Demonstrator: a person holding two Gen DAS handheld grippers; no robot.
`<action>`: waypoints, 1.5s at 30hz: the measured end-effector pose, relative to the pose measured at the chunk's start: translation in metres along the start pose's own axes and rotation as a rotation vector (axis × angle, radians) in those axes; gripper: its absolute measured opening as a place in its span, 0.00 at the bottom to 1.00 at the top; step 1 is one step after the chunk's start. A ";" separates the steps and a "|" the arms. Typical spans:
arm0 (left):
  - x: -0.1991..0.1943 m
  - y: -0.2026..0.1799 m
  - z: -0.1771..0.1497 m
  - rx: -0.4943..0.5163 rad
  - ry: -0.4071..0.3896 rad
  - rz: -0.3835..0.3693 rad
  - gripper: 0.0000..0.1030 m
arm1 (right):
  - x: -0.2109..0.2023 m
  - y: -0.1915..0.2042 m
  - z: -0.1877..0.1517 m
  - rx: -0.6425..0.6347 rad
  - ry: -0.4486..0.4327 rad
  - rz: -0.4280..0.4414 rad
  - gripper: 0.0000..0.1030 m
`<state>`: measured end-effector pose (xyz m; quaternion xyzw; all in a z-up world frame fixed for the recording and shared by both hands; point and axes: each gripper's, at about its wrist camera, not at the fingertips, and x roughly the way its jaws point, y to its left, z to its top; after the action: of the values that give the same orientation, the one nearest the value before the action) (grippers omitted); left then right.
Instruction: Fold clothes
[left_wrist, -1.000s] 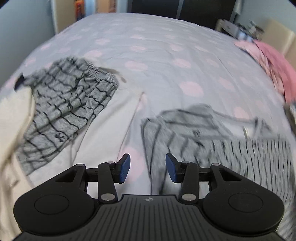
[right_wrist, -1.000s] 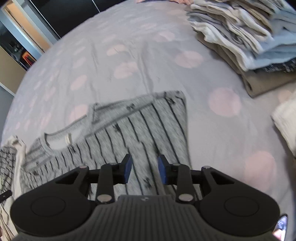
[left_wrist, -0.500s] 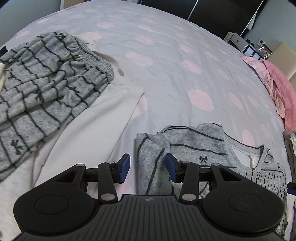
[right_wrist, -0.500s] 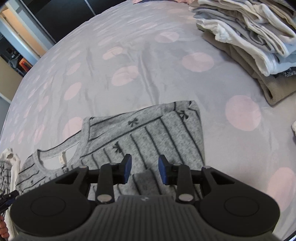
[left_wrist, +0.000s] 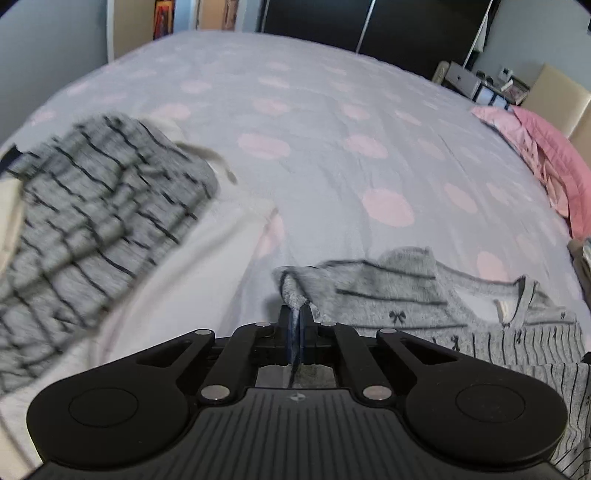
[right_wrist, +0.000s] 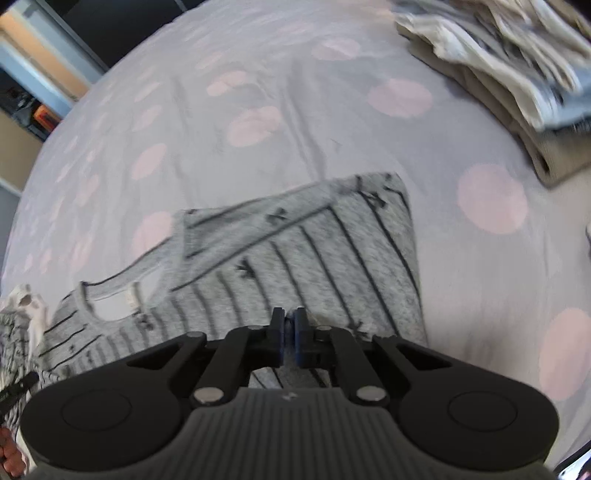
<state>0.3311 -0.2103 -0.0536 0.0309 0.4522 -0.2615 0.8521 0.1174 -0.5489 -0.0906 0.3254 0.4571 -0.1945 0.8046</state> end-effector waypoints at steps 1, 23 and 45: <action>-0.005 0.005 0.003 0.004 -0.006 0.011 0.02 | -0.006 0.004 0.001 -0.014 -0.011 0.029 0.05; -0.025 0.015 -0.024 0.075 0.012 0.022 0.24 | 0.003 0.000 -0.009 0.016 -0.040 -0.051 0.32; -0.052 -0.055 -0.146 0.643 0.074 0.135 0.37 | -0.008 -0.033 -0.059 0.114 0.068 0.044 0.31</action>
<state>0.1713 -0.1934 -0.0890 0.3376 0.3743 -0.3326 0.7970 0.0570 -0.5311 -0.1176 0.3868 0.4650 -0.1913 0.7730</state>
